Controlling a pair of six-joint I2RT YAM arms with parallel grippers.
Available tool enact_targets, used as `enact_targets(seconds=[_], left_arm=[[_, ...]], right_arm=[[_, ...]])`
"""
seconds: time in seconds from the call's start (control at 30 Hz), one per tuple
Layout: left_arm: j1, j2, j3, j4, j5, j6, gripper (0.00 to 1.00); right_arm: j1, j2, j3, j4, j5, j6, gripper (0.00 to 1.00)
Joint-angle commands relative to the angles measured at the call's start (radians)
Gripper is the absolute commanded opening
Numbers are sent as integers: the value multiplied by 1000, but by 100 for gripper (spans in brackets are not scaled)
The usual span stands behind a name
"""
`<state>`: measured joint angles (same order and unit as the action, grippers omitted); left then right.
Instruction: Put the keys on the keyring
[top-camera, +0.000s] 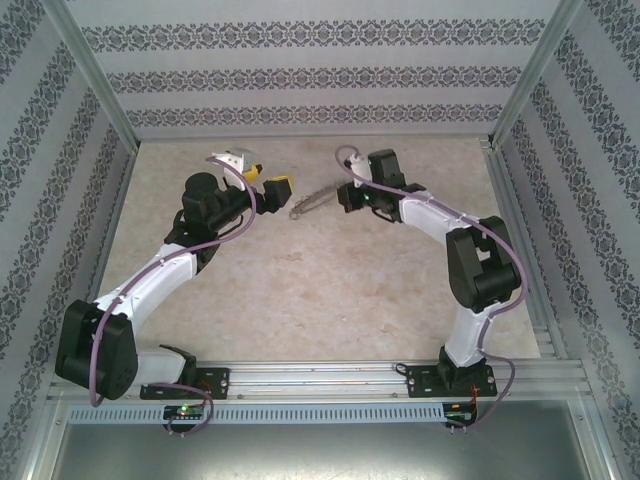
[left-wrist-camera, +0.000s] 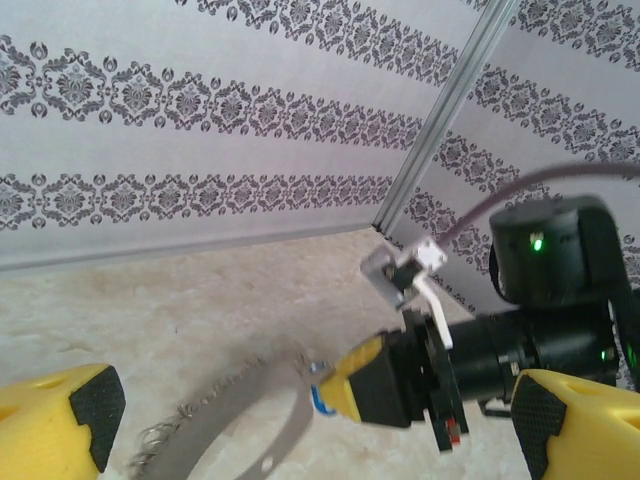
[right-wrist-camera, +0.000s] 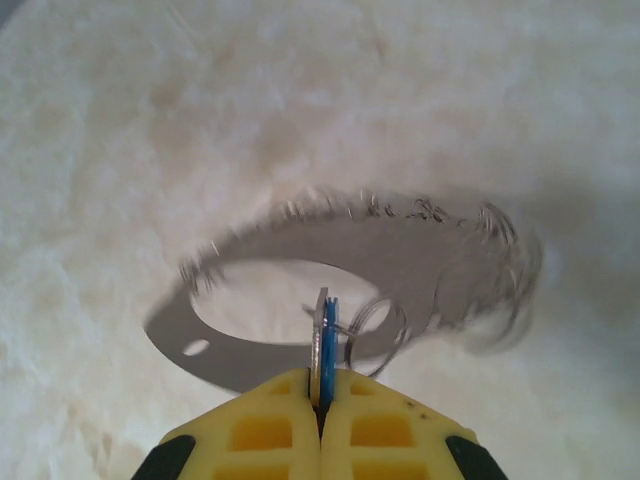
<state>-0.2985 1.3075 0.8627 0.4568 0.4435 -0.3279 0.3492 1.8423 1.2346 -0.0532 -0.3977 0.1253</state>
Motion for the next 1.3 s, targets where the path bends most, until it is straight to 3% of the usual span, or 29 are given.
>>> enact_targets(seconds=[0.0,0.8,0.83,1.0,1.03,1.13,1.27], left_arm=[[16,-12,-8,25,30,-34,100],[16,-15,13,-28,72,-46,100],[15,-12,15,-31,74,-46,100],[15,-3,27,-41,80,-49,100],[15,-4,28,-45,84,-48,100],[15,-6,25,-49,84,-48,100],[16,-8,14,-25,82,-62,100]], right_arm=[[11,-84,-89,54,27,19,0],[130,-144,-370,49,23,54,0],[138,-155,-388,46,12,54,3],[169,-286,-471,30,-109,58,65],[171,-332,-489,20,-119,60,71],[160,-457,-528,-2,-107,78,82],[120,-579,-534,-14,-97,110,84]])
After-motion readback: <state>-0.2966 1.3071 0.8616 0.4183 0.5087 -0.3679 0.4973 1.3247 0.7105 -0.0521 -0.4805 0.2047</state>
